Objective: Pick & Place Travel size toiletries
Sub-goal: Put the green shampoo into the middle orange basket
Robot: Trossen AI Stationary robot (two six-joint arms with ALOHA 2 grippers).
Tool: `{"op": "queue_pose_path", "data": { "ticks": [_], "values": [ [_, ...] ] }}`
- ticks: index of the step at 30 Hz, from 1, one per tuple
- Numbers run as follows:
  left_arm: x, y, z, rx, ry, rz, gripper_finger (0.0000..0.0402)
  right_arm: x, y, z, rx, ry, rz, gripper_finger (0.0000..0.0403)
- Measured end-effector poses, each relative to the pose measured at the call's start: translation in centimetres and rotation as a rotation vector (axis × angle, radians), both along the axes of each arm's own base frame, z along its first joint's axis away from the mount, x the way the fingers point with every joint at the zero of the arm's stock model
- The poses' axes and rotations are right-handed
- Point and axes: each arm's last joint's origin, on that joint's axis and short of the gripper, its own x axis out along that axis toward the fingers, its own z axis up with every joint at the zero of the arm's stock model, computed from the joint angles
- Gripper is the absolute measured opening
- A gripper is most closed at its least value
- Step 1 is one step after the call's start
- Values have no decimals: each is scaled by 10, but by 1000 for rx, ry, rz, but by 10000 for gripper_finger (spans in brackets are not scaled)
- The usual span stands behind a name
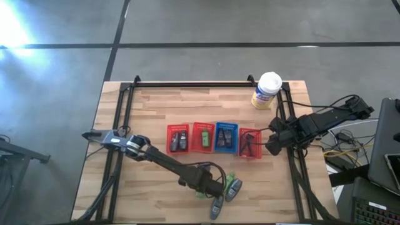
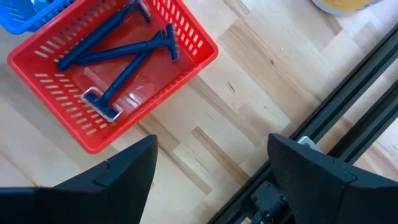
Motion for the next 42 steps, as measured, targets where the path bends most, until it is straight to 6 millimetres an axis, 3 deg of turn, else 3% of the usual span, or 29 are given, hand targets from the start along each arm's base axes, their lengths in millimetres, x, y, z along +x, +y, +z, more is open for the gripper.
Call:
{"op": "queue_pose_path", "data": {
  "ticks": [3, 6, 9, 13, 19, 24, 29, 35, 42],
  "values": [
    [-2, 4, 12, 24, -23, -7, 132, 0, 0, 0, -1, -6, -15, 290],
    [-7, 16, 45, 106, -95, 18, 137, 0, 0, 0, -2, -7, -18, 284],
    [-17, 40, 78, 212, -136, 47, 139, 0, 0, 2, -1, -15, -24, 280],
    [-18, 86, 97, 316, -107, 27, 138, 0, 0, 2, 2, -21, -43, 281],
    [-5, 173, 99, 374, -55, -23, 138, 0, 0, 2, 7, -27, -71, 300],
    [-3, 218, 90, 334, -29, -35, 138, 0, 0, 2, 18, -29, -95, 316],
    [-6, 222, 74, 310, 5, -30, 145, 0, 0, 2, 20, -30, -106, 328],
    [-6, 219, 51, 267, 0, 32, 183, 0, 0, 2, 20, -30, -106, 340],
    [-5, 206, 55, 237, -18, -8, 235, 0, 0, 2, 18, -26, -101, 349]
  ]
}}
